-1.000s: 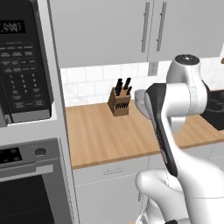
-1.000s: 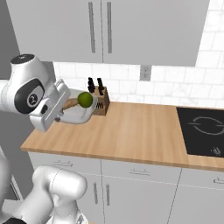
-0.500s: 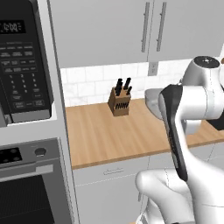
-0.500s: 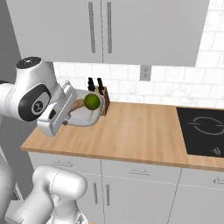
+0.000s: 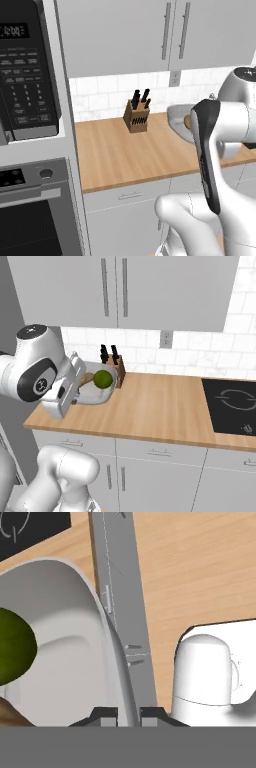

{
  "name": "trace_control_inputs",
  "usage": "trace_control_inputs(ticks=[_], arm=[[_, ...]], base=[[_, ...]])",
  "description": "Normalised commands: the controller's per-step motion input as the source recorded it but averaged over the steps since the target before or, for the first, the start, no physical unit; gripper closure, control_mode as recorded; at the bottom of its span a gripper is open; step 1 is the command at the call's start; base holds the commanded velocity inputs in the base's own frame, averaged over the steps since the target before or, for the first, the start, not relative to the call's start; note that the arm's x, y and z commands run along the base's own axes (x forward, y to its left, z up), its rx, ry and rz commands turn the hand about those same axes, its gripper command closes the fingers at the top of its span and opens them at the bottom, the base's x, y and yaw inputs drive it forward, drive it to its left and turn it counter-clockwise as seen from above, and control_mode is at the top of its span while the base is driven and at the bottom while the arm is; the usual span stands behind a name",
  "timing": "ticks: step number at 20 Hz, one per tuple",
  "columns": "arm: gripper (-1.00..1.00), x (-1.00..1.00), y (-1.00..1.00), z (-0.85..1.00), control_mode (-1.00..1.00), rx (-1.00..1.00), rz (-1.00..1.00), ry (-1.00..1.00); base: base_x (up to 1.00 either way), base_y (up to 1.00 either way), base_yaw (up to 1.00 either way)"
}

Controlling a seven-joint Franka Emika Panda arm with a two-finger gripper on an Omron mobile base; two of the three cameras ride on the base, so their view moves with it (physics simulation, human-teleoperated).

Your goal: Take the meat container that has the fish and place it on the second highest rack of the freezer. Then take the vegetable container that has the sweet potato and lime and place it on the highest rack of the freezer.

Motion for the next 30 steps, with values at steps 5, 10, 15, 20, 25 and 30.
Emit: trace_control_inputs(ticks=[5, 10, 15, 20, 25, 30], arm=[[1.0, -0.08, 0.0, -0.02, -1.0, -0.01, 0.0, -0.03], [1.0, 0.0, 0.0, 0.01, -1.0, 0.0, 0.0, 0.0], [1.0, 0.0, 0.0, 0.0, 1.0, 0.0, 0.0, 0.0], [1.0, 0.0, 0.0, 0.0, 1.0, 0.0, 0.0, 0.0], [1.0, 0.0, 0.0, 0.0, 1.0, 0.0, 0.0, 0.0], [1.0, 0.0, 0.0, 0.0, 1.0, 0.0, 0.0, 0.0]], base=[[0.0, 0.0, 0.0], [0.0, 0.0, 0.0], [-0.05, 0.0, 0.0], [-0.88, -0.04, 0.09], [-1.0, 0.11, 0.28], [-0.89, 0.58, 0.48]])
